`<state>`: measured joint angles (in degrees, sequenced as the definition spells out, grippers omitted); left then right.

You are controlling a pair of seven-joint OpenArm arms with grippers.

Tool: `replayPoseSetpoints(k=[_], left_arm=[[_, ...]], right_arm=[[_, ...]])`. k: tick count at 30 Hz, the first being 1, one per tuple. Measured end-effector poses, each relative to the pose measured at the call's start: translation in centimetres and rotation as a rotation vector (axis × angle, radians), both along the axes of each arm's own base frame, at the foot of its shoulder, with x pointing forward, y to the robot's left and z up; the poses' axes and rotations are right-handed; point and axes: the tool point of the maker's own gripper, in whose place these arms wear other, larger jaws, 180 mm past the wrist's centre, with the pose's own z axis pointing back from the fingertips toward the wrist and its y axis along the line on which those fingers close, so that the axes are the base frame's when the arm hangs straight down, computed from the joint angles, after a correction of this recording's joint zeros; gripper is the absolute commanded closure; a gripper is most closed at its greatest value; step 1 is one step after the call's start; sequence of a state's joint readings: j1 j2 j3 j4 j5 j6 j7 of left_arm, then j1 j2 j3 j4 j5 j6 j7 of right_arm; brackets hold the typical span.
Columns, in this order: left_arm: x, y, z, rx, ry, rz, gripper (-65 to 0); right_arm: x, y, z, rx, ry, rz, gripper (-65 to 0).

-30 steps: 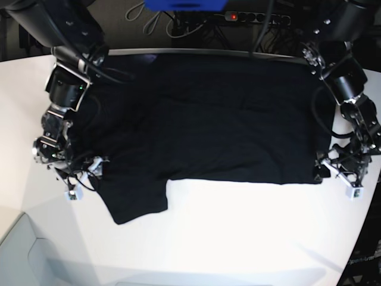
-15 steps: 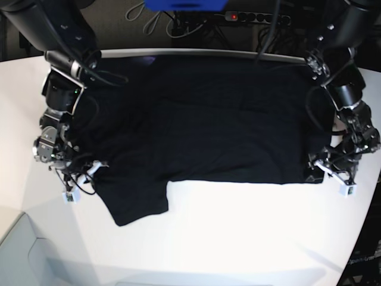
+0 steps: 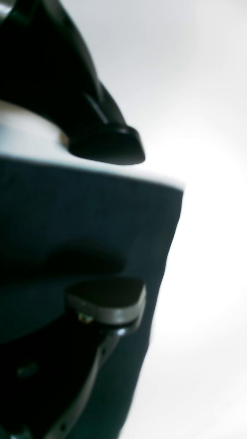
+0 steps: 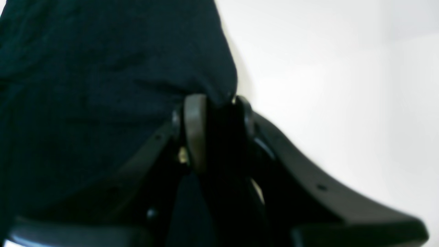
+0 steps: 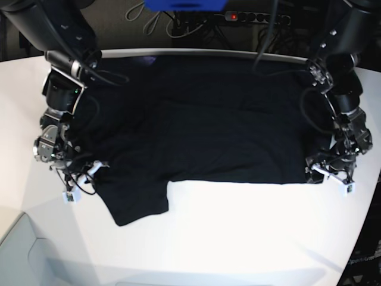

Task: Layout the t-shirt on the table in an organized manner, then fold the t-shirt properly
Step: 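Grasp the shirt corners with both grippers and pull them outward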

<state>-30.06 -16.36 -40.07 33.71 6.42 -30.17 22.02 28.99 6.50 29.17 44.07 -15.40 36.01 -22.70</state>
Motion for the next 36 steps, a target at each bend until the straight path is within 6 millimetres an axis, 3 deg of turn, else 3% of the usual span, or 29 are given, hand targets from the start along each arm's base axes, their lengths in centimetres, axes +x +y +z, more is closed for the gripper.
replayPoseSetpoints(k=[4, 10, 13, 18, 19, 24, 30, 36], left_arm=[[0.5, 0.0, 0.0, -0.025, -0.034, 0.016, -49.2], [1.5, -1.9, -0.8, 0.004, -0.032, -0.071, -47.0], [1.5, -2.1, -1.1, 0.008, -0.027, -0.082, -34.1], [1.3, -2.2, -1.4, -0.002, -0.023, -0.077, -3.3], [1.3, -2.2, -1.4, -0.006, -0.025, -0.075, 0.0], [1.3, -2.2, -1.3, -0.003, -0.017, -0.079, 0.0], [0.2, -2.4, -0.5, 0.035, 0.119, -0.142, -0.1], [-2.1, -1.6, 2.2, 0.107, 0.088, -0.163, -0.1]], right_arm=[[0.0, -0.1, 0.0, 0.000, 0.000, -0.001, -14.8], [0.0, -0.1, 0.0, 0.002, 0.001, 0.000, -14.4], [0.0, -0.1, 0.0, 0.003, 0.000, 0.000, -14.4], [0.0, -0.1, 0.0, 0.002, 0.000, 0.000, -14.3], [0.0, -0.1, 0.0, 0.001, 0.000, 0.000, -14.0], [-0.1, -0.3, 0.0, -0.002, 0.002, 0.000, 0.0], [-0.3, -1.0, 0.7, -0.053, 0.016, 0.003, 0.0], [-2.1, -2.7, 1.5, -0.145, 0.006, -0.007, 0.0]])
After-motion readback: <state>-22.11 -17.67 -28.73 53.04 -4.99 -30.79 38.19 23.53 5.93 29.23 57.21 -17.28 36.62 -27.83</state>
